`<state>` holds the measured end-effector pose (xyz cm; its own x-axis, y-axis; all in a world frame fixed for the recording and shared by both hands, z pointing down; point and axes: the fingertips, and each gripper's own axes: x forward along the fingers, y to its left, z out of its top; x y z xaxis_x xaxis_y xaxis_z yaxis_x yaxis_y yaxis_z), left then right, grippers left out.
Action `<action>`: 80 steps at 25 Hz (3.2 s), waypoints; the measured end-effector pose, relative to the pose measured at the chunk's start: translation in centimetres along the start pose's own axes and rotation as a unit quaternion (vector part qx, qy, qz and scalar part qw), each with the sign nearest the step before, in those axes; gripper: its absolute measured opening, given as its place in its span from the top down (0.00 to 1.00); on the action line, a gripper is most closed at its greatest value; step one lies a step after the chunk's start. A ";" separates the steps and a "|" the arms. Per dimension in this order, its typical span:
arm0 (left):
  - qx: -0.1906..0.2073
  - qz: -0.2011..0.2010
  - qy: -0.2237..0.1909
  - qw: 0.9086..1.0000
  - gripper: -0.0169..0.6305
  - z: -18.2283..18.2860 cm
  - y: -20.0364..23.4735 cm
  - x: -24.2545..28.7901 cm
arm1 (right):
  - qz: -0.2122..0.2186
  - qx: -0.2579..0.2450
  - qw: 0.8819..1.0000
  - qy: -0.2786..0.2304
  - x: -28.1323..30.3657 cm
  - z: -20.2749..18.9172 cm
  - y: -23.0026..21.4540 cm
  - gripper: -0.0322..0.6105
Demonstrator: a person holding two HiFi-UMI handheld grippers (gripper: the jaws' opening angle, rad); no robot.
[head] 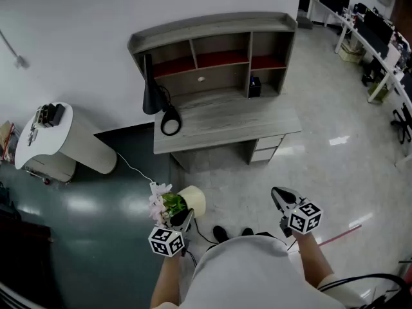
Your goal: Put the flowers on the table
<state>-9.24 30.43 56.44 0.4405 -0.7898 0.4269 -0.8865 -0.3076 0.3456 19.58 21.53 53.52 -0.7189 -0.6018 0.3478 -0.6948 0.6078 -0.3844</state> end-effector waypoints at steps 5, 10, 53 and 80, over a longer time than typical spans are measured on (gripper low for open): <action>0.001 0.000 0.003 1.000 0.88 -0.3 0.1 0.0 | -0.003 -0.001 1.000 0.002 -0.1 -0.4 -0.1 0.92; 0.005 -0.006 0.007 1.000 0.88 -0.1 0.3 0.1 | -0.006 -0.002 1.000 0.000 0.1 -0.4 0.0 0.92; 0.036 -0.065 0.019 0.997 0.88 3.5 8.1 2.8 | -0.064 0.040 0.997 -0.006 7.2 -1.0 2.0 0.92; 0.028 -0.046 0.028 0.998 0.88 9.4 10.6 13.2 | -0.021 0.043 0.999 0.017 17.0 6.2 -6.9 0.92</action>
<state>-14.11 11.73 57.87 0.5262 -0.7264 0.4420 -0.8478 -0.4079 0.3389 12.30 3.89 56.79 -0.6897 -0.6076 0.3937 -0.7218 0.5344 -0.4398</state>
